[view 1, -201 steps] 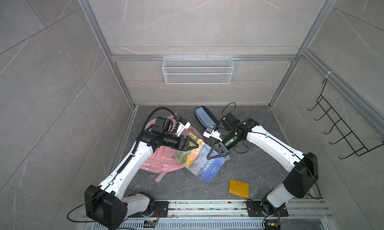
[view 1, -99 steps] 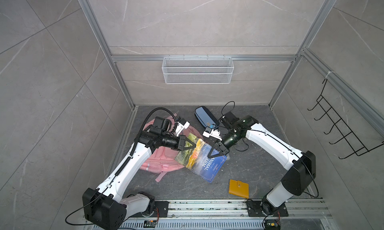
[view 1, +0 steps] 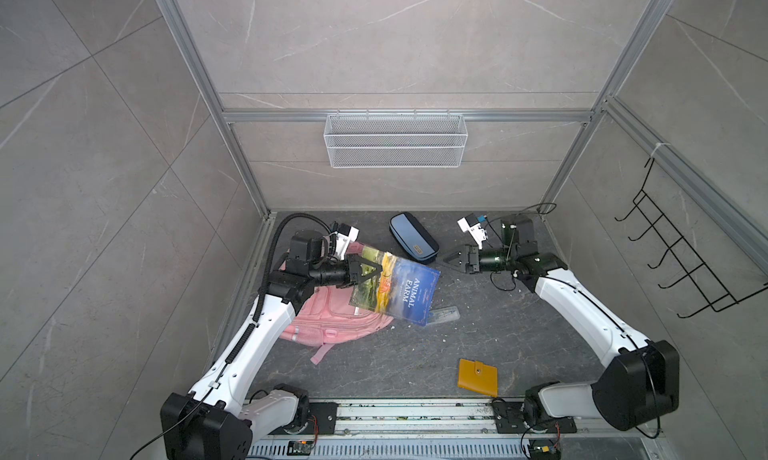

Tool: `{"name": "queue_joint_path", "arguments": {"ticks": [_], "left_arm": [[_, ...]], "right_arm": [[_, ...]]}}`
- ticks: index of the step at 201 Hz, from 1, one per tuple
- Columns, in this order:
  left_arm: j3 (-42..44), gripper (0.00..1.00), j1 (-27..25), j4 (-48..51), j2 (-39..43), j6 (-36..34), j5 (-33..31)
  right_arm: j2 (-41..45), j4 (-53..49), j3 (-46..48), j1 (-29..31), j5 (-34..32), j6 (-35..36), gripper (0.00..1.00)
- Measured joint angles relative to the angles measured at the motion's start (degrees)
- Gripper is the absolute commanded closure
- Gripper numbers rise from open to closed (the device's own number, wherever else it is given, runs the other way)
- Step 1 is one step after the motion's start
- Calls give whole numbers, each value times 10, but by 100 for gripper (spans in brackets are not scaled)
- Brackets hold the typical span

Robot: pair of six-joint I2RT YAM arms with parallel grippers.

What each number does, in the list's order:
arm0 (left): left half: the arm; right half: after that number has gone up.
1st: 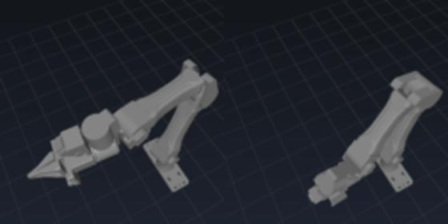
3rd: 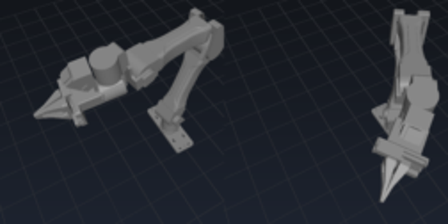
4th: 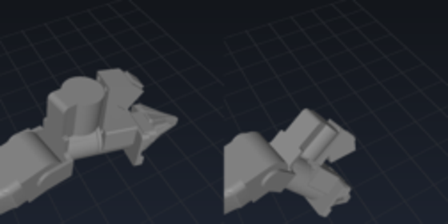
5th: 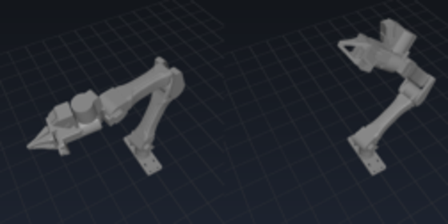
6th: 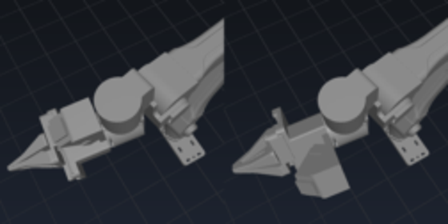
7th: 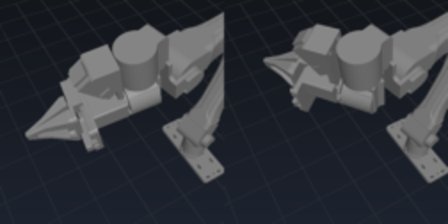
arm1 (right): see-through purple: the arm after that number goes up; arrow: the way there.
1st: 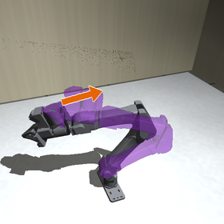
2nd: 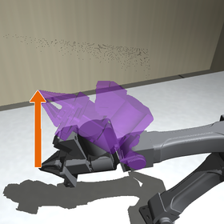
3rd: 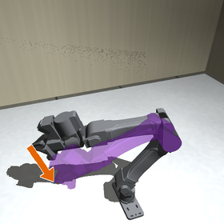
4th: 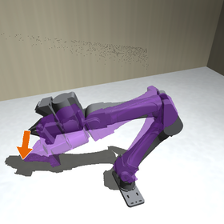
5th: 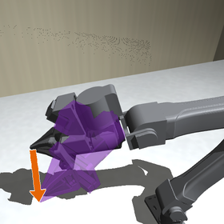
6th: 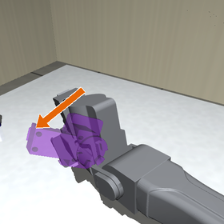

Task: Pack the student bag

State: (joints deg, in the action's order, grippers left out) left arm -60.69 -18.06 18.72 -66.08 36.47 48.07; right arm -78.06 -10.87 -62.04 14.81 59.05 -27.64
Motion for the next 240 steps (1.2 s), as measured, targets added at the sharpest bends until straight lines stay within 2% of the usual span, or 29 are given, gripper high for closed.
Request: {"name": "queue_joint_path", "arguments": {"ticks": [37, 72, 85, 101, 116, 146, 149, 160, 164, 181, 193, 202, 215, 240], "left_arm": [[0, 100, 1, -101, -14, 67, 1], [0, 100, 1, -176, -32, 119, -1], [0, 100, 1, -189, -36, 128, -5], [0, 100, 1, -198, -38, 134, -16], [0, 100, 1, -203, -40, 137, -26], [0, 100, 4, -205, -40, 139, -38], [0, 100, 4, -204, -40, 139, -40], [0, 100, 5, -195, -40, 136, -45], [0, 92, 5, -192, -40, 134, -47], [-4, 41, 3, -163, -40, 118, -64], [-18, 23, 8, -108, -44, 94, -98], [-31, 19, 11, -71, -49, 78, -121], [-60, 19, 9, 0, -61, 40, -166], [-110, 23, -33, 115, -94, -27, -260]], "right_arm": [[-8, 209, 80, 14, 18, -145, 8], [-58, 398, 88, 48, 21, -255, 13], [-77, 461, 89, 64, 23, -294, 17], [-95, 524, 90, 77, 26, -331, 34], [-101, 566, 93, 79, 30, -360, 56], [-102, 577, 93, 76, 30, -369, 97], [-102, 577, 93, 76, 31, -362, 100], [-102, 568, 91, 74, 32, -354, 100], [-102, 565, 91, 73, 32, -351, 100], [-101, 544, 91, 68, 35, -334, 100], [-93, 511, 90, 54, 36, -307, 100], [-84, 478, 89, 39, 29, -289, 100], [-66, 384, 80, 15, -7, -230, 100], [-37, 196, 28, -16, -86, -121, 100]]}}
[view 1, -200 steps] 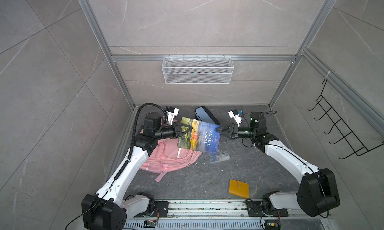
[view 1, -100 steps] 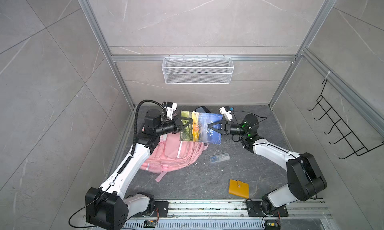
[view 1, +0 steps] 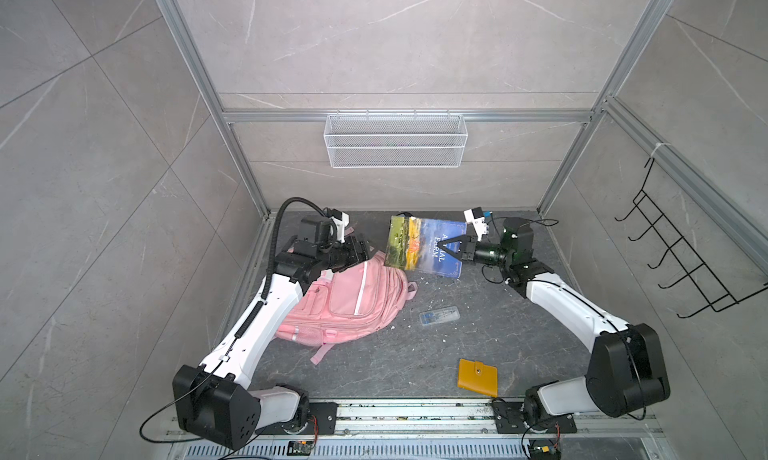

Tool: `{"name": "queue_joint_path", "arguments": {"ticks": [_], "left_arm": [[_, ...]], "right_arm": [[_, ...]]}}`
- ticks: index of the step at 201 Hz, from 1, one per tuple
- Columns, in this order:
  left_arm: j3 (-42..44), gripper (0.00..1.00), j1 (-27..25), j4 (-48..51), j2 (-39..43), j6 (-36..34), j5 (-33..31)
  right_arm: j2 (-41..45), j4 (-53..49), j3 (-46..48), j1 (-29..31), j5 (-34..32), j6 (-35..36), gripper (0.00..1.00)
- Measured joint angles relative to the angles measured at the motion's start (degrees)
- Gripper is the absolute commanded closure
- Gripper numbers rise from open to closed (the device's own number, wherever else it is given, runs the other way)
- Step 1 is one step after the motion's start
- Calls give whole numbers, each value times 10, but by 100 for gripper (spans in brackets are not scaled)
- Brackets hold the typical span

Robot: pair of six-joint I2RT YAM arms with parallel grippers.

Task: Pack the student bag

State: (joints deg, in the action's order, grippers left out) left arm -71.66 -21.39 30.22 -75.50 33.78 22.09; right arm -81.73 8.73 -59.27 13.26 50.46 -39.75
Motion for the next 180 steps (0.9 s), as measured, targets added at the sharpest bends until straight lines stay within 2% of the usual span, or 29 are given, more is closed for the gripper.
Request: {"name": "queue_joint_path", "arguments": {"ticks": [27, 82, 127, 153, 180], "left_arm": [[-12, 27, -56, 82, -54, -35, -94], [-85, 36, -148, 152, -236, -64, -259], [-119, 45, -166, 160, -316, -85, -366], [-119, 52, -166, 158, -335, -85, -397], [-118, 73, -167, 155, -344, -81, -408]], "right_arm": [[33, -110, -21, -22, -64, 64, 100], [50, -214, -17, -48, -138, 98, 100], [65, -250, -12, -48, -151, 112, 100], [76, -257, -9, -48, -151, 113, 100], [82, -258, -2, -48, -151, 115, 100]]}}
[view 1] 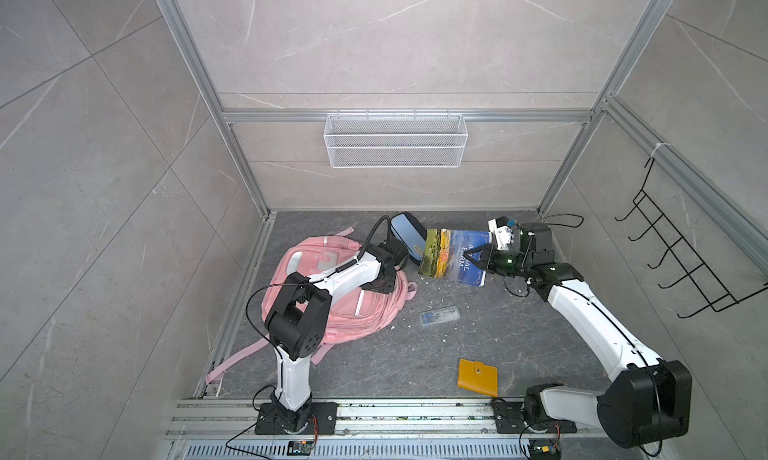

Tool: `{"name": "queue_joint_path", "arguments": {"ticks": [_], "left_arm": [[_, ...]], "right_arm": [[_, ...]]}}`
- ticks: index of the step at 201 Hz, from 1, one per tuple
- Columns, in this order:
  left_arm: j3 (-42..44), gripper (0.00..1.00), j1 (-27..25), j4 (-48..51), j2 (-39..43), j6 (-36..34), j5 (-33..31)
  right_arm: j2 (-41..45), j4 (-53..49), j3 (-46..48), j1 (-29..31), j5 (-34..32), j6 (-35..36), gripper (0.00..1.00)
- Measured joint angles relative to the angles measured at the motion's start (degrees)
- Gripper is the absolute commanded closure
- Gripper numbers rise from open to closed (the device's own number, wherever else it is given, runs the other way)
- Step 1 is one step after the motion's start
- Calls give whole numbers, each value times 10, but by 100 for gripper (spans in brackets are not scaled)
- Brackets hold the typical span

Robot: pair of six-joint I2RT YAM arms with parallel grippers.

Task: Pack the student bag

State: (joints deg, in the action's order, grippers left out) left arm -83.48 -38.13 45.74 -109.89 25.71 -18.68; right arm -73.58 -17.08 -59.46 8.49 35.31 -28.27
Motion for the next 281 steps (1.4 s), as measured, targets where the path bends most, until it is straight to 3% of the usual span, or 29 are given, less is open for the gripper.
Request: {"name": "queue_joint_path", "arguments": {"ticks": [9, 18, 69, 110, 154, 176, 223, 281], "left_arm": [[1, 83, 0, -2, 0, 1, -2], [2, 100, 0, -3, 0, 5, -2], [57, 100, 11, -49, 65, 8, 16], [139, 100, 88, -105, 248, 8, 148], [163, 100, 203, -126, 393, 11, 299], [166, 100, 228, -130, 406, 18, 365], [209, 100, 230, -208, 414, 78, 485], [238, 100, 230, -285, 422, 137, 542]], "right_arm": [[0, -3, 0, 0, 0, 0, 100], [0, -4, 0, 0, 0, 0, 100], [0, -18, 0, 0, 0, 0, 100], [2, -11, 9, 1, 17, -21, 100], [-9, 68, 44, 45, 50, -116, 100], [-41, 128, 43, 96, 62, -167, 100], [-157, 251, 24, 191, 64, -279, 100], [-353, 391, -75, 241, 35, -391, 100]]}}
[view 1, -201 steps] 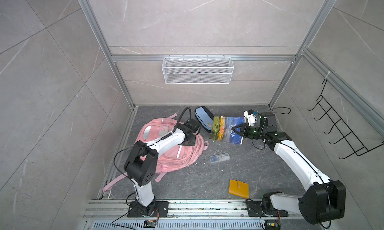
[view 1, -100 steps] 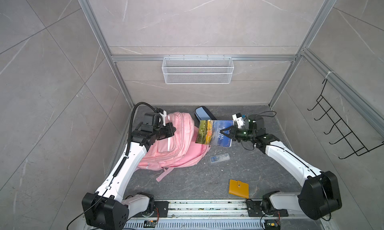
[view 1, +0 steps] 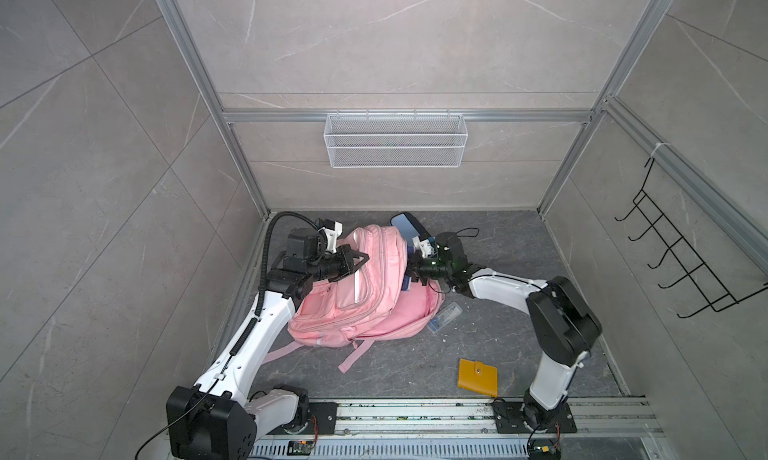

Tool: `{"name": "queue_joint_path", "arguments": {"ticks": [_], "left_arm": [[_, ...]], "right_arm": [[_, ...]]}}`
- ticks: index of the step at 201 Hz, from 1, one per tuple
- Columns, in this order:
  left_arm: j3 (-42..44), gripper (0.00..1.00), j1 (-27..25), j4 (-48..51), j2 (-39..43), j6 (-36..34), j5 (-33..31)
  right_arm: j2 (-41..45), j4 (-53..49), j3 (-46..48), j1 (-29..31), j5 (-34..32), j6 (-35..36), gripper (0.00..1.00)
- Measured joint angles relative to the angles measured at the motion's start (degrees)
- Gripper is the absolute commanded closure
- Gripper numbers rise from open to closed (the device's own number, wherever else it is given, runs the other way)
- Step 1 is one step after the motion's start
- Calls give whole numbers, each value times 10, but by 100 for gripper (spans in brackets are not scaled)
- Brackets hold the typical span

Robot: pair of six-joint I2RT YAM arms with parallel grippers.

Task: Pack the student bag

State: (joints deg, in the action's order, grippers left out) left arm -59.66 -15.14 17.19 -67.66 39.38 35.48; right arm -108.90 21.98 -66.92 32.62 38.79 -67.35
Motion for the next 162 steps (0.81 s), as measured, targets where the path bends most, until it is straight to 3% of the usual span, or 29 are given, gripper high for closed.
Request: {"name": "queue_joint_path", "arguments": {"ticks": [50, 99, 108, 133, 162], "left_arm": [[13, 100, 0, -38, 0, 26, 9], [30, 100, 0, -61, 1, 31, 5], [31, 100, 0, -64, 2, 32, 0], [31, 100, -1, -64, 2, 31, -13], [31, 100, -1, -62, 2, 31, -26]], "right_arm": [[-134, 3, -133, 41, 0, -11, 100], [-179, -46, -182, 55, -1, 11, 82], [-180, -61, -189, 55, -3, 21, 75], [-180, -100, -197, 55, -15, 45, 25], [-166, -153, -197, 53, -33, 84, 0]]}}
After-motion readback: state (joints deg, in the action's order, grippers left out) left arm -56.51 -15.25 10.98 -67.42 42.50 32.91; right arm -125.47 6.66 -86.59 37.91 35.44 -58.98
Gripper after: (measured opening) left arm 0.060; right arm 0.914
